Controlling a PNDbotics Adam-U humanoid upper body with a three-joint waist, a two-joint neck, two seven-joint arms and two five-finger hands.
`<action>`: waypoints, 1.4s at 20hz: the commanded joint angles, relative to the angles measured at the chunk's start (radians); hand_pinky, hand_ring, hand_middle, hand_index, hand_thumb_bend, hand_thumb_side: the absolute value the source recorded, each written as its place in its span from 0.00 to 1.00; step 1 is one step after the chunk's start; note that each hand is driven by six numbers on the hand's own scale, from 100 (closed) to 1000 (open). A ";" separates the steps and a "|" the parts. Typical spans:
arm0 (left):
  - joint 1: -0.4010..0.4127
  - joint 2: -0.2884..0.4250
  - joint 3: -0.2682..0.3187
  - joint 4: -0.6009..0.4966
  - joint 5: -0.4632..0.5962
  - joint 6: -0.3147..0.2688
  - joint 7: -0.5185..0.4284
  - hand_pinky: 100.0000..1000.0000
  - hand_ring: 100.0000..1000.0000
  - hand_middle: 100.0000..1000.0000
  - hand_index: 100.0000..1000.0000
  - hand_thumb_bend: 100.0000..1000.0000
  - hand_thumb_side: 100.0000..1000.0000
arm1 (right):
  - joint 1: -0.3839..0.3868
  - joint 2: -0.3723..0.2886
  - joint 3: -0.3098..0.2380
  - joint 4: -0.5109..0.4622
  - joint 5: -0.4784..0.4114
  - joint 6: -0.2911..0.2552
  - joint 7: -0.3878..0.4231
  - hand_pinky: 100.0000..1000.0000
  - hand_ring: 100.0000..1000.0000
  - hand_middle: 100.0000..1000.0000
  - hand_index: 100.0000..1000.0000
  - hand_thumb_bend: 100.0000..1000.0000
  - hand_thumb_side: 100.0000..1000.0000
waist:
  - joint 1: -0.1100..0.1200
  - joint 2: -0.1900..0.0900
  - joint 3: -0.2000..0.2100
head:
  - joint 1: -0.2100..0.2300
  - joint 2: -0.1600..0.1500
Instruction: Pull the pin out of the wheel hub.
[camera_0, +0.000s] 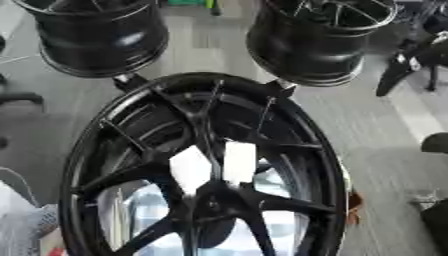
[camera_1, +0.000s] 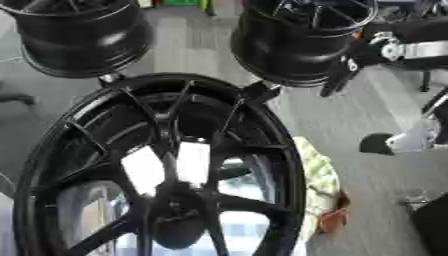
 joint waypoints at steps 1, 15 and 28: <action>-0.006 0.028 0.009 -0.017 -0.002 -0.001 -0.002 0.74 0.85 0.71 0.87 0.23 0.69 | -0.017 -0.024 -0.018 -0.006 0.005 0.006 -0.006 0.83 0.78 0.72 0.79 0.33 0.24 | 0.002 -0.016 0.000 | 0.000 -0.008; -0.007 0.026 0.007 -0.017 0.000 -0.001 -0.004 0.74 0.85 0.71 0.86 0.24 0.69 | -0.058 -0.012 0.011 -0.006 0.018 0.005 0.007 0.83 0.78 0.72 0.79 0.34 0.24 | -0.005 -0.023 0.006 | -0.011 -0.007; -0.011 0.027 0.001 -0.017 0.004 0.000 -0.011 0.74 0.85 0.71 0.86 0.23 0.69 | -0.148 0.008 0.083 -0.006 0.069 0.042 -0.001 0.82 0.78 0.73 0.80 0.43 0.26 | -0.009 -0.029 0.015 | -0.016 -0.007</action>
